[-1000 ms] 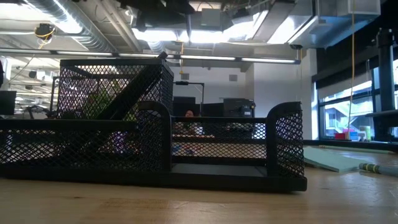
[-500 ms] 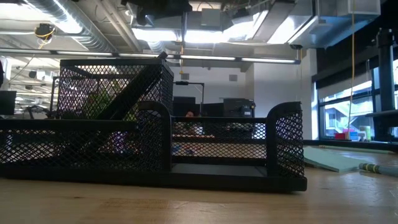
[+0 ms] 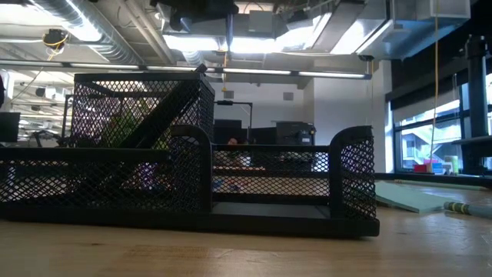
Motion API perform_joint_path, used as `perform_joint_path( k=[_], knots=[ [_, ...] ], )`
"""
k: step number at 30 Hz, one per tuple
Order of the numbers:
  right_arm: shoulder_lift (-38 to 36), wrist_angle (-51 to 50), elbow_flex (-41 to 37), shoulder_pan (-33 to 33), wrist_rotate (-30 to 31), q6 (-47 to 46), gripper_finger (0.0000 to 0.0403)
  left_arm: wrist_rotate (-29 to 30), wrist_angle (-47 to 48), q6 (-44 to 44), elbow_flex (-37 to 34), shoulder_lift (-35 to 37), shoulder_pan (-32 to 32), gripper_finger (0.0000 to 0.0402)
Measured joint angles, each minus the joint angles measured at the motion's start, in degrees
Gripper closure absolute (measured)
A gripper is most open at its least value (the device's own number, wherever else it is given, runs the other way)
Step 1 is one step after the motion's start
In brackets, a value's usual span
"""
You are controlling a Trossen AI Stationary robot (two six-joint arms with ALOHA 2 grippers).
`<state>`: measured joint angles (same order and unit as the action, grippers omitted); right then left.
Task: Pick and place office supplies into organizer
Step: Put the scissors into the desk organizer
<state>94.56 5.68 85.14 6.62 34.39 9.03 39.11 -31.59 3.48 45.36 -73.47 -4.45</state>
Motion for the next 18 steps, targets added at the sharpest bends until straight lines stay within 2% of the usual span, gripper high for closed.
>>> perform_joint_path(
  k=[7, 10, 13, 18],
  knots=[
    [0.0, 0.0, 0.0, 0.1, 0.2, 0.2, 0.0171, 0.0, 0.0, 0.4, 0.0, 0.0, 0.0, 0.0363],
    [-0.3, -0.6, 0.0, 0.1, 0.3, 0.3, 0.0141, 0.2, 0.1, 1.2, 0.0, 0.0, 0.0, 0.0364],
    [-1.6, -3.9, 0.0, 0.1, 0.4, 0.4, 0.0126, 0.3, 0.5, 1.9, 0.0, 0.8, -0.3, 0.0364],
    [-5.5, -15.4, 0.0, 0.6, 0.9, -1.4, 0.0124, 0.3, 4.1, 2.8, 0.0, 4.6, -1.7, 0.0364]
  ],
)
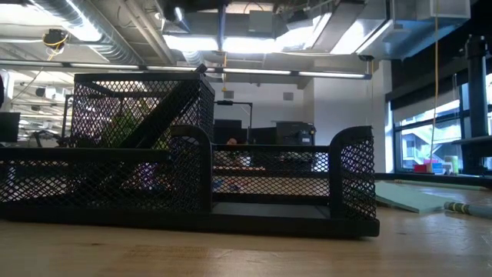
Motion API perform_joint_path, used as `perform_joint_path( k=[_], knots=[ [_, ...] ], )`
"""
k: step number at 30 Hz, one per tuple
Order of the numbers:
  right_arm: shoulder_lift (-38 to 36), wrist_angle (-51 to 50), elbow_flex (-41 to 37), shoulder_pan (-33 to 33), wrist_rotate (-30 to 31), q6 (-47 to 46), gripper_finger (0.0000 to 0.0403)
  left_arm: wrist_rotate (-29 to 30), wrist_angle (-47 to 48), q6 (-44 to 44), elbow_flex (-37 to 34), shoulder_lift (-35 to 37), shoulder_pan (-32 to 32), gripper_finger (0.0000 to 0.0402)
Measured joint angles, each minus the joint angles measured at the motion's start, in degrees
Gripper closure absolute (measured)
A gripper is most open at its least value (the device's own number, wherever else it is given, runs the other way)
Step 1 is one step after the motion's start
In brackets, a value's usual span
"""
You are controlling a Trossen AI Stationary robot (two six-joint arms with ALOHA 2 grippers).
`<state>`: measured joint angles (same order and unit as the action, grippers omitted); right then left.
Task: Pick and place office supplies into organizer
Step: Put the scissors into the desk organizer
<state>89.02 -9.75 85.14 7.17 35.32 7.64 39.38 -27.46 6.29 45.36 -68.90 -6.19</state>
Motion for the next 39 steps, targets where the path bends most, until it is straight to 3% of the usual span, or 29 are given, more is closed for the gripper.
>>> perform_joint_path(
  k=[4, 10, 14, 29, 39],
  knots=[
    [-2.5, -7.6, 0.0, 0.3, 0.1, -6.4, 0.0128, -5.1, 6.4, -3.5, 0.0, 3.9, -1.1, 0.0364],
    [-3.3, -12.2, 0.0, 0.1, 0.0, -11.1, 0.0129, -29.9, 11.5, -11.2, 0.0, 6.1, -1.9, 0.0364],
    [-3.0, -12.3, 0.0, -0.4, 0.0, -13.1, 0.0129, -38.3, 11.4, -13.4, 0.0, 5.8, -3.5, 0.0364],
    [-2.4, -22.6, 0.0, -0.6, 0.0, -27.1, 0.0129, -36.5, 14.6, -13.2, 0.0, -0.1, -14.8, 0.036],
    [-1.2, -23.0, 0.0, -0.4, -0.1, -29.9, 0.0129, -38.2, 0.3, -18.9, -11.5, -1.4, -14.3, 0.0357]
  ],
)
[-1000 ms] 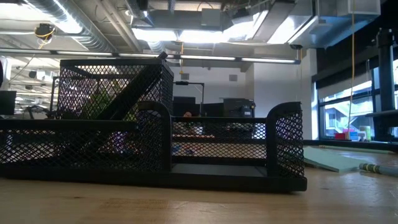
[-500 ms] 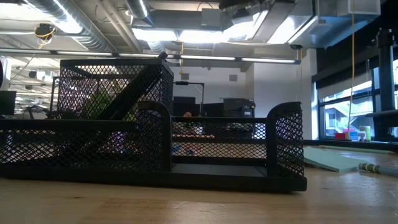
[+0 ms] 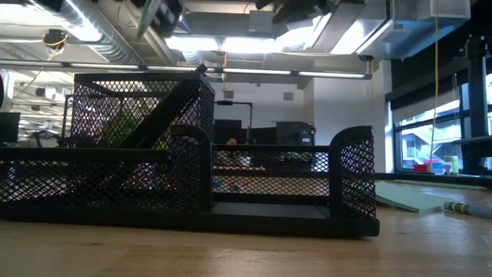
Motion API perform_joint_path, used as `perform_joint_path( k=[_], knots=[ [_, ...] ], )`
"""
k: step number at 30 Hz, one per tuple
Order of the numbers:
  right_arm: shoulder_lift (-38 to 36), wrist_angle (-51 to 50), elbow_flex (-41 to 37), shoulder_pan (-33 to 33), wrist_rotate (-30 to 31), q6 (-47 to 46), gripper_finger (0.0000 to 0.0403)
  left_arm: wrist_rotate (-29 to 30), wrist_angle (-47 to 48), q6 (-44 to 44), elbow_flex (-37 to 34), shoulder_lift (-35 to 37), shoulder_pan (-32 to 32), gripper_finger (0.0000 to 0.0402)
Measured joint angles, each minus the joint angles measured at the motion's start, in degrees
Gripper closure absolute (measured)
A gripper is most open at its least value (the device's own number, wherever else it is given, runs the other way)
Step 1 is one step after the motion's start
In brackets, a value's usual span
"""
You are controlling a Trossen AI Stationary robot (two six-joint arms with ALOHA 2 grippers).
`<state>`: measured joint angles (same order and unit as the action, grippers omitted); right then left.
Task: Pick and place office supplies into organizer
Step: Put the scissors into the desk organizer
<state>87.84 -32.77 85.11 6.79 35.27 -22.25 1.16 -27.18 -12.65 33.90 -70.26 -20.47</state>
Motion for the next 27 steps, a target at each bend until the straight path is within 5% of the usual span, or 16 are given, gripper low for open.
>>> perform_joint_path(
  k=[11, 27],
  knots=[
    [1.3, 0.4, 0.0, 0.0, 0.0, -0.1, 0.0129, 1.7, -0.7, -2.7, -2.6, -4.6, 0.0, 0.0358],
    [2.0, 0.3, 0.0, 0.0, 0.0, -0.2, 0.0129, -4.0, -2.3, -4.0, -2.5, -11.7, 1.5, 0.0359]
  ],
)
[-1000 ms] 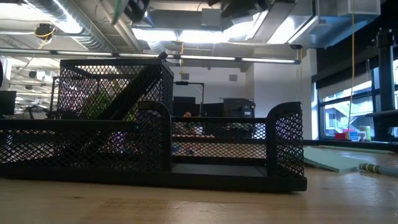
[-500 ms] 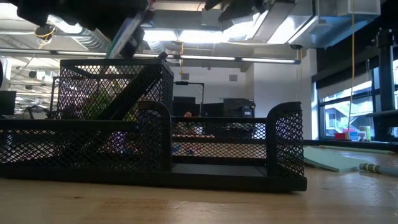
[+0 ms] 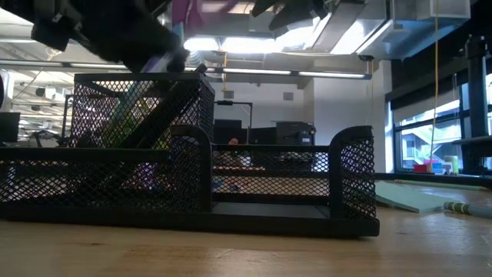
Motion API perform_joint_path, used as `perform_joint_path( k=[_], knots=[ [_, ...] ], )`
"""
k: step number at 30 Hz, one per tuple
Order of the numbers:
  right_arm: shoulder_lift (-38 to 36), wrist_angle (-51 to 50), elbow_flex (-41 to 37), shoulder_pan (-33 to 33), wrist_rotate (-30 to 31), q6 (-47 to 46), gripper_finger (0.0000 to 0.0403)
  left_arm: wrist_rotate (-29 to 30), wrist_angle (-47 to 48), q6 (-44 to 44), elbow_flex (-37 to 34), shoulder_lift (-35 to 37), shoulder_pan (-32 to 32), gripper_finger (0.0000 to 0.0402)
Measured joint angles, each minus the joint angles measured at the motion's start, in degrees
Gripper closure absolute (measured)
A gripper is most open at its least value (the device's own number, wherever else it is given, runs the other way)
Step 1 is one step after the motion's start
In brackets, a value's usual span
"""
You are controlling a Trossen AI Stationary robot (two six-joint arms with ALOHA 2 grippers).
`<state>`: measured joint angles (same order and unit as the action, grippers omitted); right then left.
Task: Pick and place office supplies into organizer
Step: Put the scissors into the desk organizer
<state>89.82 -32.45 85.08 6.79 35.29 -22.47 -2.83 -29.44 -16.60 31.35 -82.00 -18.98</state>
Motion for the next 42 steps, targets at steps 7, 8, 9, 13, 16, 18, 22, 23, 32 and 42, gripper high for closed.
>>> perform_joint_path(
  k=[7, 8, 9, 13, 16, 18, 22, 23, 32, 42],
  knots=[
    [0.0, 0.0, 0.0, 0.0, 0.0, 0.1, 0.0129, 0.2, -0.1, -1.7, 0.2, -4.0, -0.2, 0.0357],
    [0.0, 0.0, 0.0, 0.0, 0.0, 0.1, 0.0129, 0.2, -0.5, -2.0, 0.3, -4.5, -0.3, 0.0357],
    [0.0, 0.0, 0.0, 0.0, 0.0, 0.1, 0.0129, 0.2, -0.6, -2.0, 0.3, -4.8, -0.5, 0.0357],
    [0.0, 0.0, 0.0, 0.0, 0.0, 0.2, 0.0129, 0.2, -1.2, -2.1, 0.3, -5.0, -0.5, 0.0357],
    [0.0, 0.0, 0.0, 0.0, 0.0, 0.2, 0.0129, 0.3, -1.1, -1.8, 0.3, -5.0, -0.5, 0.0352],
    [0.0, 0.0, 0.0, 0.0, 0.0, 0.3, 0.0129, 0.3, -1.1, -2.0, 0.3, -5.0, -0.5, 0.0347],
    [0.0, -0.1, 0.0, 0.0, 0.0, 0.3, 0.0129, 0.3, -0.9, -2.1, 0.3, -5.0, -0.5, 0.034],
    [0.0, -0.1, 0.0, 0.0, 0.0, 0.4, 0.0129, 0.3, -0.9, -2.1, 0.3, -5.0, -0.5, 0.0339],
    [0.0, -0.3, 0.0, 0.0, 0.0, 0.4, 0.0129, 0.3, -0.8, -2.1, 0.3, -5.0, -0.5, 0.0334],
    [0.0, -0.3, 0.0, 0.0, 0.0, 0.4, 0.0129, 0.2, 0.5, -1.8, 0.1, -3.6, -0.5, 0.0326]
  ],
)
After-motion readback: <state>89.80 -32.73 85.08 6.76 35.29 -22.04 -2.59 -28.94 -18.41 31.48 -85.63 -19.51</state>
